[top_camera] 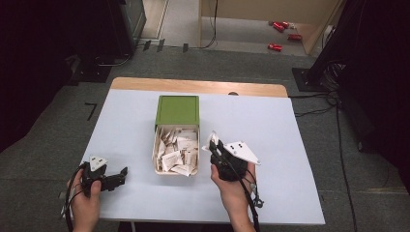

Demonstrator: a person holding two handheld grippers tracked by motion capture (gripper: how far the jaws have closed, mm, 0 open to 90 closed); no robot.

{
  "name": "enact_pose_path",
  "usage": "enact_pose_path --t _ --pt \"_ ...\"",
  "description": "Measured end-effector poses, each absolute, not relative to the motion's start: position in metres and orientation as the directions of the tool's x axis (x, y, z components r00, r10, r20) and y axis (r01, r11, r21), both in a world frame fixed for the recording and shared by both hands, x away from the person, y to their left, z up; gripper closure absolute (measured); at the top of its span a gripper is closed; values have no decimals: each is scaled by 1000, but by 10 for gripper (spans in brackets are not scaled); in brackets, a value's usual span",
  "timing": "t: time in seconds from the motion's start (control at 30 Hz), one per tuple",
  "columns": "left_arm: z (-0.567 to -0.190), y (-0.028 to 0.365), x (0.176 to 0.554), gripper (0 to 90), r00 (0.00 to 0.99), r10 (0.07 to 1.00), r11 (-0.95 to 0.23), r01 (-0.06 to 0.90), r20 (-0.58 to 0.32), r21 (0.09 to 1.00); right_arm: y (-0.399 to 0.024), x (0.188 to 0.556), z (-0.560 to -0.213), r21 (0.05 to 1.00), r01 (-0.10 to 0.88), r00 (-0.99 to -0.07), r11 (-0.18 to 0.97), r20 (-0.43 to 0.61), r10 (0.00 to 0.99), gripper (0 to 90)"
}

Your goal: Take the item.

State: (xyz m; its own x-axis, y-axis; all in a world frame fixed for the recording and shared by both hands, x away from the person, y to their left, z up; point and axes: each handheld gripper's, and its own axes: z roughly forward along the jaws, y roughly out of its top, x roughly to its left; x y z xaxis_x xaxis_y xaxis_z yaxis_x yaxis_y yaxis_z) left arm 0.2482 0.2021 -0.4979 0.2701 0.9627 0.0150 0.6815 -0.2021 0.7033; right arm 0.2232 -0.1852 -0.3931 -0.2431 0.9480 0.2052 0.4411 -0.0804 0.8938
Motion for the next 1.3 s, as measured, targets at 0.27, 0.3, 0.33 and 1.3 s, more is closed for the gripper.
enact_pose_path --t 0.27,0.3,0.33,1.3 --pt "-498 202 248 107 270 963 -201 681 15 704 -196 225 -404 889 451 -219 -82 199 955 759" --pt "-498 202 248 107 270 963 -202 682 15 703 -197 225 -406 888 453 -217 -79 196 956 759" --pt "-498 202 248 107 270 963 -202 682 15 703 -199 226 -409 885 458 -210 -82 197 958 759" --pt "-498 202 248 107 270 963 -201 682 14 704 -213 237 -462 846 528 -163 -79 192 968 757"
